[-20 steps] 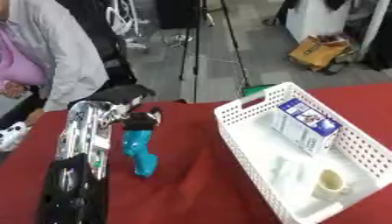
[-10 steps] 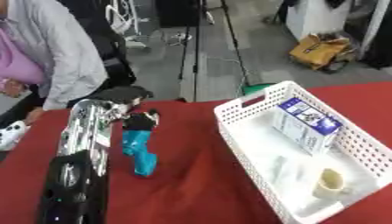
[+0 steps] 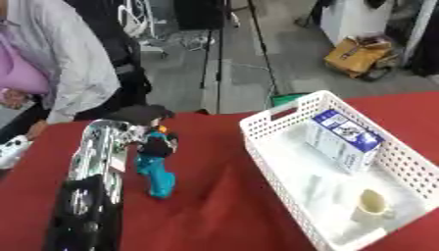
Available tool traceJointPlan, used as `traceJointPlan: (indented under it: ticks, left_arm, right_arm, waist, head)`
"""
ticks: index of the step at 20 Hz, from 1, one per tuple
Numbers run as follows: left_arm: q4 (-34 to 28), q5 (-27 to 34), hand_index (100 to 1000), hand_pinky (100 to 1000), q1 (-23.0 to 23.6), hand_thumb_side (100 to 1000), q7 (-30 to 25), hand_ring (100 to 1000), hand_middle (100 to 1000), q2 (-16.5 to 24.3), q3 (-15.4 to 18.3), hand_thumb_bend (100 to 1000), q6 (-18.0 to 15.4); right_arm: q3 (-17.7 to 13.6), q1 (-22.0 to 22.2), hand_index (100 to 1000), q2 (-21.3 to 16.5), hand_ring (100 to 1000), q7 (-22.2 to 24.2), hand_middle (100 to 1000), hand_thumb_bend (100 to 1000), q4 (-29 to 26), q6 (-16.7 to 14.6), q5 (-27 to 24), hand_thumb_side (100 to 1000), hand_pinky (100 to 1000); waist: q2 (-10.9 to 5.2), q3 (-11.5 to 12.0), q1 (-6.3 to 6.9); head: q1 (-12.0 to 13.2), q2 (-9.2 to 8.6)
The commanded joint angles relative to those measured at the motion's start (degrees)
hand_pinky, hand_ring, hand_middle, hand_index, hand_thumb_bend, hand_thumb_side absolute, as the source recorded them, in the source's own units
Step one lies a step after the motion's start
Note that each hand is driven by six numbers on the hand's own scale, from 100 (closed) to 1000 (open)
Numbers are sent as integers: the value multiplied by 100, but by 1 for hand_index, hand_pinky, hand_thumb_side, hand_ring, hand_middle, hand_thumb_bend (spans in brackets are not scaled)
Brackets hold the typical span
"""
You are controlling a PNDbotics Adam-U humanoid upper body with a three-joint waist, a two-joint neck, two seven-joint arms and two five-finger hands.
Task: Pick up objects on the table and place them in the box.
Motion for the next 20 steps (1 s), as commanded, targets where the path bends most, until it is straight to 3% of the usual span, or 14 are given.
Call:
traceJointPlan:
  ticks: [1,20]
  left_arm:
    - [-15,29,1000,722,-56,619,48,914,994,171,-13,100,-70]
    - [491,-59,1000,715,-64,637,347,907,985,291,20,100,-172]
  right_arm:
    - [-3,-64,418,-98,543,-28,415,100,-69,-56,-43,506,696]
    - [-2,-107,416,-113,543,-28,415,100,-69,-135,-85,520,694]
  waist:
    - [-73,-3,-58]
    - [-5,-30,-61]
  head:
    - [21,-69]
    - [54,-162]
